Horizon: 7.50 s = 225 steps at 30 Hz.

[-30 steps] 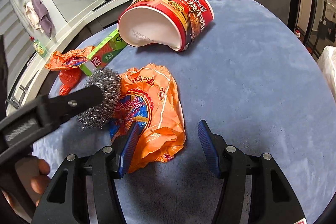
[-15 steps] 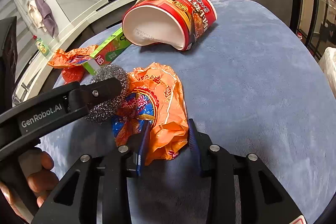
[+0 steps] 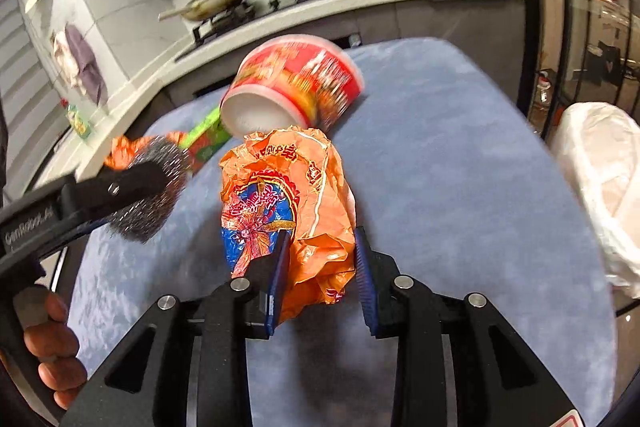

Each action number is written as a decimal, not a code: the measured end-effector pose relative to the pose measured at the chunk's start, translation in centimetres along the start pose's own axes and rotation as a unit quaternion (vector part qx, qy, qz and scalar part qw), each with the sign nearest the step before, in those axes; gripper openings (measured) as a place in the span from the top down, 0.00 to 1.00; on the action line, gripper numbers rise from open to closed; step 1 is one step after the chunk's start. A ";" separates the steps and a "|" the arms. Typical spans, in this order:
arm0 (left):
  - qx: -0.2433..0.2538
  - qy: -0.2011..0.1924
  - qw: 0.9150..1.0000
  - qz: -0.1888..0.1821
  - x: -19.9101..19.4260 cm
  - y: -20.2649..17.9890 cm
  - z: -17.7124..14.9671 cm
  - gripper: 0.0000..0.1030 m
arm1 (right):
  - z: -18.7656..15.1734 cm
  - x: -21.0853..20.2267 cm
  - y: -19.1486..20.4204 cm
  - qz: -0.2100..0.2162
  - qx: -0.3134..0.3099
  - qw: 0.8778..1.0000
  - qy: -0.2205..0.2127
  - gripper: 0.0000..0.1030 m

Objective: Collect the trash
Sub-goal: 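Grasp the steel scouring ball with the left tool while the right grasps the orange bag, then carry the scouring ball and orange bag over the bin and open both tools, then move both tools back over the table, then grasp the orange bag with the left tool while the right grasps the red noodle cup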

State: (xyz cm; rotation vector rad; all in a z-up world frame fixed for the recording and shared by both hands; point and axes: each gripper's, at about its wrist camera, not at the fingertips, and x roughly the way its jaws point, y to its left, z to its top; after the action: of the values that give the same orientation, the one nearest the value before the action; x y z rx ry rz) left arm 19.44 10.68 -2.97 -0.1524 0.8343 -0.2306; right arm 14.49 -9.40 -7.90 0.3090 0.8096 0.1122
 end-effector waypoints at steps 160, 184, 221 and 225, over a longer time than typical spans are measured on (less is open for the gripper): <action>-0.116 -0.009 0.989 0.088 3.3 14.4 6.0 0.15 | 7.1 8.0 6.9 -0.074 -0.122 0.989 -0.028 0.78; -0.079 -0.033 0.992 0.090 2.9 13.3 7.8 0.94 | 8.1 4.7 5.9 -0.071 -0.111 0.989 -0.069 0.94; 0.043 -0.042 0.998 -0.007 -2.4 -5.4 4.4 0.94 | 6.0 -5.7 -5.7 -0.049 -0.007 0.995 -0.086 0.62; 0.034 -0.038 0.999 -0.004 -2.1 -4.9 4.2 0.94 | 5.8 -4.9 -5.1 -0.047 -0.012 0.995 -0.086 0.44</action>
State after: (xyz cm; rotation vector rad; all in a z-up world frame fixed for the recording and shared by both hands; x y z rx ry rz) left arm 20.51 6.69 2.38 -0.0990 0.7499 -0.2588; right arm 15.24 -16.63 -2.28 0.2537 0.6506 0.0079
